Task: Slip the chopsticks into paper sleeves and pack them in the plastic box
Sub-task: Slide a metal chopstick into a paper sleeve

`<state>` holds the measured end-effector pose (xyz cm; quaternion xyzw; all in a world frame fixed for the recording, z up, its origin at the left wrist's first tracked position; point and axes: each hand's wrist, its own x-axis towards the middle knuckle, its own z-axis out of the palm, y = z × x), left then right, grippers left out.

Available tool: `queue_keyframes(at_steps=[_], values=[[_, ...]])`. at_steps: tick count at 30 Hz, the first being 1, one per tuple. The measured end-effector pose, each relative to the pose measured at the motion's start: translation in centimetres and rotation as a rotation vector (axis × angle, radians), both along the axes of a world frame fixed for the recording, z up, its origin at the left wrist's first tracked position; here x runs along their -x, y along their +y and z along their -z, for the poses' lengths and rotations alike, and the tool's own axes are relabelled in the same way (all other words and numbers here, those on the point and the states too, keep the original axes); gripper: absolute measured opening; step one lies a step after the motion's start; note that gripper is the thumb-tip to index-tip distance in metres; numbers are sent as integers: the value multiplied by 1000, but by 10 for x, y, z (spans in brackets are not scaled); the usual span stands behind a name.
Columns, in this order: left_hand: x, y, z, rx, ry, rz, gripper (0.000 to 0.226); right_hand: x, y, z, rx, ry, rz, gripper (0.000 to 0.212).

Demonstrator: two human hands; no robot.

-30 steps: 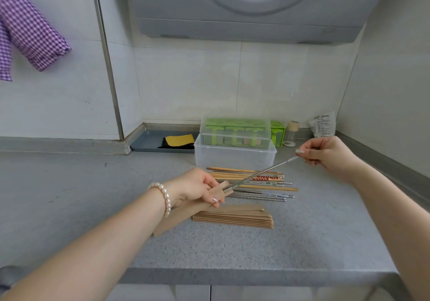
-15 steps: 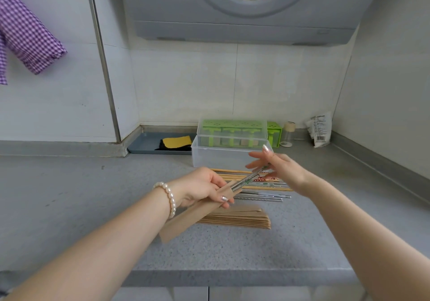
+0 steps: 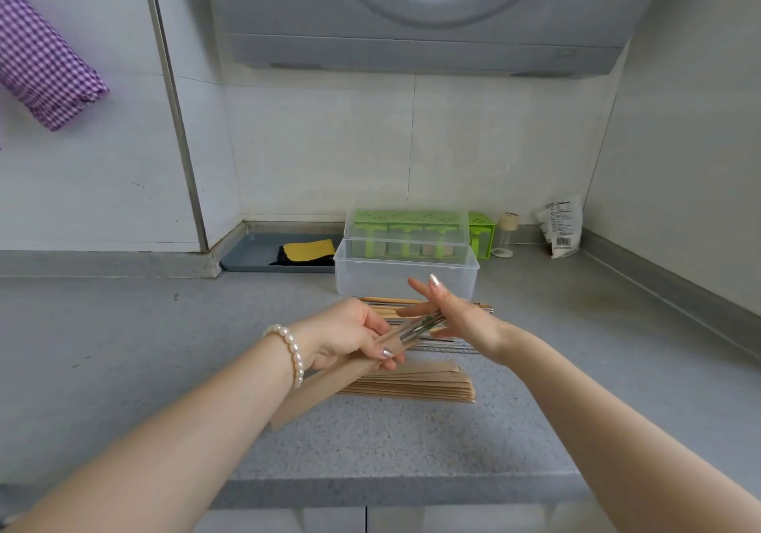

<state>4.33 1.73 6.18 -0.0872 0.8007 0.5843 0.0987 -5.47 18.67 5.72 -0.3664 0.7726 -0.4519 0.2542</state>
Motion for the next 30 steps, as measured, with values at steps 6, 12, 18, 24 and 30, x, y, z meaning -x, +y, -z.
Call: queue_keyframes(at_steps=[6, 12, 18, 24, 30], values=[[-1, -3, 4, -18, -19, -15, 22, -3, 1, 6, -124, 91, -48, 75], [4, -7, 3, -26, 12, 11, 22, 6, 5, 4, 200, -107, 132, 31], [13, -11, -5, 27, 6, 76, 22, 23, 18, 6, 406, -311, 246, 9], [35, -3, -33, 299, 110, 31, 39, 36, 16, -6, 486, -259, 389, 7], [54, -30, -56, 292, 706, -554, 21, 99, 24, -38, 839, -238, 841, 6]])
